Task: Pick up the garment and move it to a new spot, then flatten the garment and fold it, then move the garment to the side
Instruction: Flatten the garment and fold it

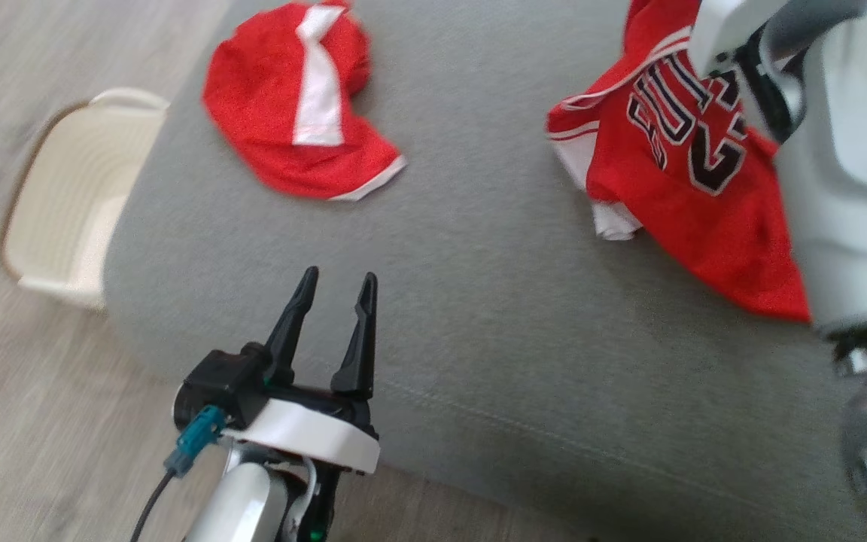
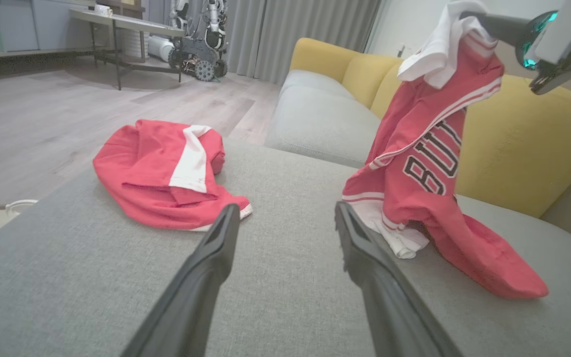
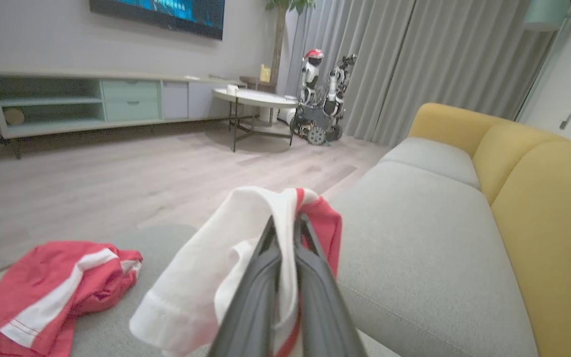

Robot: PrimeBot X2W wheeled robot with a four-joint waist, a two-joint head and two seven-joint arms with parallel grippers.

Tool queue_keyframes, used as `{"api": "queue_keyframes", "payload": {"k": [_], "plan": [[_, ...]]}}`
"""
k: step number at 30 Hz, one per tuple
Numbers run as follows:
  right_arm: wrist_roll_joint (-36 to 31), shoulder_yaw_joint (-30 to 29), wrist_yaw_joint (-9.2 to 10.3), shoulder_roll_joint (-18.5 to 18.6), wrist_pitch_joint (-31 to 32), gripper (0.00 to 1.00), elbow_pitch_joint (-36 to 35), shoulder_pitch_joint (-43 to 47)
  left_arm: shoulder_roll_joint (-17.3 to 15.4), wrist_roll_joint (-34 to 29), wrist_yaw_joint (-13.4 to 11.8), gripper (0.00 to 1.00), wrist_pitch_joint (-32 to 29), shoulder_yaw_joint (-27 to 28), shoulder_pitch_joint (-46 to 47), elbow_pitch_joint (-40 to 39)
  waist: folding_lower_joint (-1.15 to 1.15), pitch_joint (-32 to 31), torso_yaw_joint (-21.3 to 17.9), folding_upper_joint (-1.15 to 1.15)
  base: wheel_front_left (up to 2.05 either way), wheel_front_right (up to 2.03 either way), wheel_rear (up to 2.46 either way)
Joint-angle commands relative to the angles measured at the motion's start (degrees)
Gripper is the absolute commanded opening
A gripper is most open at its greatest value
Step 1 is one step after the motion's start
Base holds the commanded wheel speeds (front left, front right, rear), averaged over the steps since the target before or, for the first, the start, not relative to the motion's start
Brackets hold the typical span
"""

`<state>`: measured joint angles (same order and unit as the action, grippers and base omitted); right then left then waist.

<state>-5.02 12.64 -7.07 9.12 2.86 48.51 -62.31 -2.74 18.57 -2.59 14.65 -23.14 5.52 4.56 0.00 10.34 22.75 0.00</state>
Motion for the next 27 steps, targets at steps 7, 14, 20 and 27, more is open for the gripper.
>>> {"api": "queue_keyframes", "payload": {"k": [7,14,20,27], "plan": [[-3.57,4.68,-0.42,0.38,-3.38,1.0,13.89,-9.59,-0.14,1.57,-1.18,1.0,0.35,0.39,3.33,-2.45,0.0,5.97,4.91,0.0,0.0,0.0,0.0],[-4.39,2.62,-0.42,0.73,-5.05,1.0,20.53,-11.94,-0.14,1.46,-1.51,1.0,0.35,1.05,4.89,-2.46,0.0,5.75,1.68,0.0,0.0,0.0,0.0],[-2.35,-0.83,-0.42,0.33,-9.49,1.0,21.97,-10.23,-0.14,0.52,-1.37,1.0,0.35,2.54,5.13,-2.49,0.0,3.73,-3.34,0.0,0.0,0.0,0.0],[2.2,-1.98,-0.42,-2.59,-16.96,1.0,20.44,-3.05,-0.14,-1.12,-1.49,1.0,0.35,5.32,4.49,-3.13,0.0,-0.18,-10.22,0.0,0.0,0.0,0.0]]}}
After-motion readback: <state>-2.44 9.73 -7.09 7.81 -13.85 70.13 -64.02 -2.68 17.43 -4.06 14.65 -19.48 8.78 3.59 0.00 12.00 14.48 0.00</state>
